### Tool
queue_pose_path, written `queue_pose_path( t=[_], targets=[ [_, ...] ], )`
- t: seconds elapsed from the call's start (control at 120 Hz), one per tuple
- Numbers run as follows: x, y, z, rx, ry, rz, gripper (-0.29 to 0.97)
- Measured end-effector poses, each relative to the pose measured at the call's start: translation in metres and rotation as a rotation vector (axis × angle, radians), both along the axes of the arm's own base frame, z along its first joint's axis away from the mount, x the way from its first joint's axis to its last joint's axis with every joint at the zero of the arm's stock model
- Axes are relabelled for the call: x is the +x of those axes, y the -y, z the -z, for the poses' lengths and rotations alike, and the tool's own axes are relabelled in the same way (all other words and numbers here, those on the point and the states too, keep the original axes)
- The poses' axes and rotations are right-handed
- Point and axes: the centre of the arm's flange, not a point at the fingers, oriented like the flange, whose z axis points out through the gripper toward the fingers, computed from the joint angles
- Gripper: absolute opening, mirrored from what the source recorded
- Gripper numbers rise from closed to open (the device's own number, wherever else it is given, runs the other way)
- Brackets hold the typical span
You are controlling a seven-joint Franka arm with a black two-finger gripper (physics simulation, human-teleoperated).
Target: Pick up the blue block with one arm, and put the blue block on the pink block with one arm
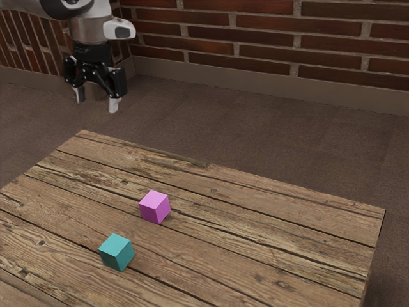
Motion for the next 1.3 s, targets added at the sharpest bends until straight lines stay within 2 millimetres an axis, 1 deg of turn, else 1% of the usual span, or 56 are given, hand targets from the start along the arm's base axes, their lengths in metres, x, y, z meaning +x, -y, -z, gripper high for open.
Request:
queue_pose_path(
  t=[0.083, 0.183, 0.258, 0.333, 0.392, 0.433, 0.467, 0.5, 0.558, 0.617, 0.667, 0.758, 0.9, 0.95, 1.092, 1.183, 1.3],
  targets=[
    [0.016, 0.008, -0.009, 0.006, 0.141, 0.015, 0.68],
    [0.028, 0.02, -0.018, 0.006, 0.249, 0.034, 0.68],
    [0.032, 0.031, -0.023, 0.001, 0.301, 0.048, 0.68],
    [0.033, 0.041, -0.025, -0.003, 0.317, 0.059, 0.68],
    [0.027, 0.048, -0.024, -0.008, 0.318, 0.066, 0.68],
    [0.01, 0.052, -0.01, -0.013, 0.292, 0.07, 0.68],
    [-0.003, 0.052, 0.005, -0.015, 0.271, 0.069, 0.68],
    [-0.016, 0.046, 0.029, -0.018, 0.245, 0.058, 0.68],
    [-0.031, 0.032, 0.069, -0.033, 0.212, 0.026, 0.68],
    [-0.04, 0.026, 0.097, -0.048, 0.204, 0.006, 0.68],
    [-0.045, 0.025, 0.118, -0.062, 0.202, -0.003, 0.68],
    [-0.062, 0.024, 0.162, -0.078, 0.189, -0.015, 0.68],
    [-0.084, 0.024, 0.214, -0.086, 0.199, -0.022, 0.68],
    [-0.09, 0.024, 0.225, -0.087, 0.212, -0.022, 0.68],
    [-0.108, 0.022, 0.239, -0.089, 0.255, -0.007, 0.68],
    [-0.111, 0.022, 0.245, -0.091, 0.273, 0.014, 0.68],
    [-0.117, 0.021, 0.26, -0.088, 0.275, 0.043, 0.68]
  ],
)
